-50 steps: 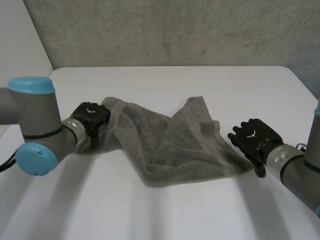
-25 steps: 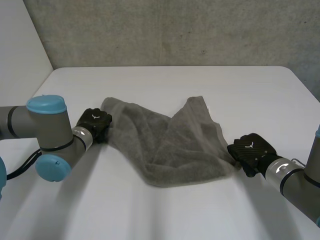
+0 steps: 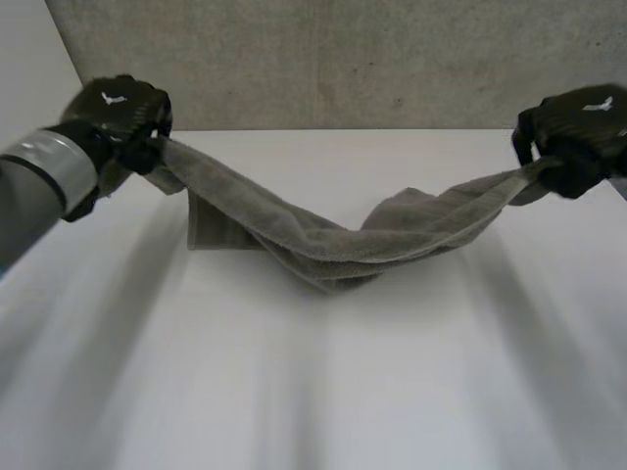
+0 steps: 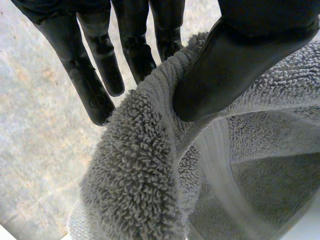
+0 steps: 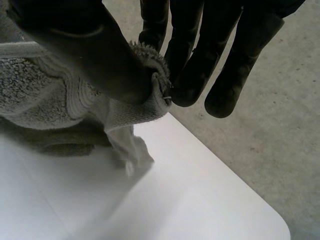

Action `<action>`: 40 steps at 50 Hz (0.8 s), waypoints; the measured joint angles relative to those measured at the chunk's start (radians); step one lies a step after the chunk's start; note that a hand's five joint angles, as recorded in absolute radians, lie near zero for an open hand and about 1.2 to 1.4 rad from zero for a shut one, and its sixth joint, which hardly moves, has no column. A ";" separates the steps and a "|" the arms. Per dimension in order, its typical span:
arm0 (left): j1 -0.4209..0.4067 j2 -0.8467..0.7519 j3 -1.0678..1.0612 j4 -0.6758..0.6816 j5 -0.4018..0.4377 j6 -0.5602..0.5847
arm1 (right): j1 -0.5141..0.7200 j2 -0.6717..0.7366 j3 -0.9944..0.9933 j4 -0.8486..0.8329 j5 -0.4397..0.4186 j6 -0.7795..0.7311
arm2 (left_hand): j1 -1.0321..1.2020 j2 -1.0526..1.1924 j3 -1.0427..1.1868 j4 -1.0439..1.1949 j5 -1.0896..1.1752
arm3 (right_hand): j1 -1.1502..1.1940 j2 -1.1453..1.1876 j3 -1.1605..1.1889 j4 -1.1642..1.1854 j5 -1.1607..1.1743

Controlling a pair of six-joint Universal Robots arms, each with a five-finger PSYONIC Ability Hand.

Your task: Fold the towel.

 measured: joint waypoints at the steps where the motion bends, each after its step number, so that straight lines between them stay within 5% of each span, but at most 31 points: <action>1: 0.005 0.020 -0.003 -0.021 0.011 -0.002 | -0.004 -0.002 -0.029 0.042 -0.001 -0.005 | 0.000 0.000 0.000 0.000 0.000 | 0.000 0.000 0.001 0.000 0.000; 11: 0.093 0.062 0.018 -0.169 0.092 0.001 | -0.005 0.041 -0.172 0.162 0.010 -0.064 | 0.000 0.000 0.000 0.000 0.000 | 0.003 0.000 0.005 0.000 0.000; 18: 0.123 -0.094 0.132 -0.185 0.106 -0.001 | 0.044 0.220 -0.268 0.139 0.043 -0.066 | 0.000 0.000 0.000 0.000 0.006 | 0.005 0.000 0.008 0.000 0.000; 31: 0.060 -0.578 0.823 -0.132 0.041 -0.040 | 0.219 0.659 -0.870 -0.222 0.314 0.013 | 0.003 0.003 0.000 0.005 0.008 | 0.012 0.000 0.009 0.000 0.000; 35: 0.034 -0.643 1.080 0.031 -0.021 -0.148 | 0.231 0.680 -1.011 -0.416 0.367 0.078 | 0.004 0.004 0.000 0.005 0.008 | 0.014 0.000 0.011 0.000 0.000; 40: 0.017 -0.571 1.145 0.308 -0.076 -0.355 | 0.233 0.608 -0.952 -0.589 0.372 0.140 | 0.004 0.007 0.000 0.005 0.018 | 0.014 0.000 0.014 0.000 0.006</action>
